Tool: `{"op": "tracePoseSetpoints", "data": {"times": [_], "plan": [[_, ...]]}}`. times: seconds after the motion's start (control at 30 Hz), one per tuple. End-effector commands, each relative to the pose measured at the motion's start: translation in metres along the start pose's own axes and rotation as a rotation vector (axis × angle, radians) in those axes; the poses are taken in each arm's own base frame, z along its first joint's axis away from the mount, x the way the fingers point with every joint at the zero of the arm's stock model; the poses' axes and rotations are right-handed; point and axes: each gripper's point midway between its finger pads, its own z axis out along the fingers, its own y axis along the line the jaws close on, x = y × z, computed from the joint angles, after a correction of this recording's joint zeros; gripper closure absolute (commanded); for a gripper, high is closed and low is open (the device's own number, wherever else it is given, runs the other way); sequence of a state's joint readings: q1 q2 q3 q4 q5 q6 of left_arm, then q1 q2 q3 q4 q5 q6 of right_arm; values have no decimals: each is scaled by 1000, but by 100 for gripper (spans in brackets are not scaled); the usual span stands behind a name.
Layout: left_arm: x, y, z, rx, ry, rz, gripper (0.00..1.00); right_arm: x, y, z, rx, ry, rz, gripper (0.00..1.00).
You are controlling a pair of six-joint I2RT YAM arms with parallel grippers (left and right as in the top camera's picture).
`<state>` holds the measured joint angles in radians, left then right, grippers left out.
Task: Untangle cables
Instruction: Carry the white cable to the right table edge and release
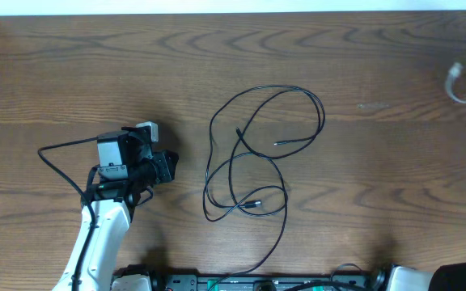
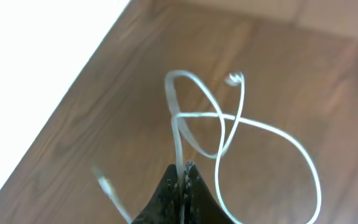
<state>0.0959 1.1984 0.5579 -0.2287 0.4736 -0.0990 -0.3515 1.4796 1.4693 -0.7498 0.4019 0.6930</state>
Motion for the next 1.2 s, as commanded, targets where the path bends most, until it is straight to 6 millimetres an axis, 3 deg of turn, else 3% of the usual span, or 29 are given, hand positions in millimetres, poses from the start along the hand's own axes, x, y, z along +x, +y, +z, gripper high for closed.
{"op": "tracePoseSetpoints", "data": {"times": [0.0,0.2,0.3,0.37,0.67,0.73,0.9,0.93,0.97,1.03,1.07,1.17], "plan": [[-5,-5,-3,16,-14,29,72,-33,-33,12,66,-55,19,99],[-5,-5,-3,16,-14,29,72,-76,-82,34,133,-140,135,99],[-5,-5,-3,16,-13,29,72,-87,-92,50,110,-150,177,99],[-5,-5,-3,16,-14,30,72,-89,-89,66,52,-129,188,99],[-2,1,-3,-18,-1,70,74,-52,-77,147,-32,20,153,99],[1,3,-3,-26,11,87,75,-41,-83,161,-1,53,139,99],[9,4,-3,-30,44,89,75,-1,-123,184,148,181,211,98],[10,4,-3,-30,45,88,75,5,-128,185,160,206,225,80],[10,4,-3,-30,46,88,75,14,-131,187,160,243,238,46],[10,4,-3,-30,46,88,75,26,-125,187,115,312,246,2],[10,4,-3,-30,46,87,75,31,-119,185,77,343,240,1],[11,4,-3,-30,49,86,75,48,-73,174,-175,474,220,1]]}}
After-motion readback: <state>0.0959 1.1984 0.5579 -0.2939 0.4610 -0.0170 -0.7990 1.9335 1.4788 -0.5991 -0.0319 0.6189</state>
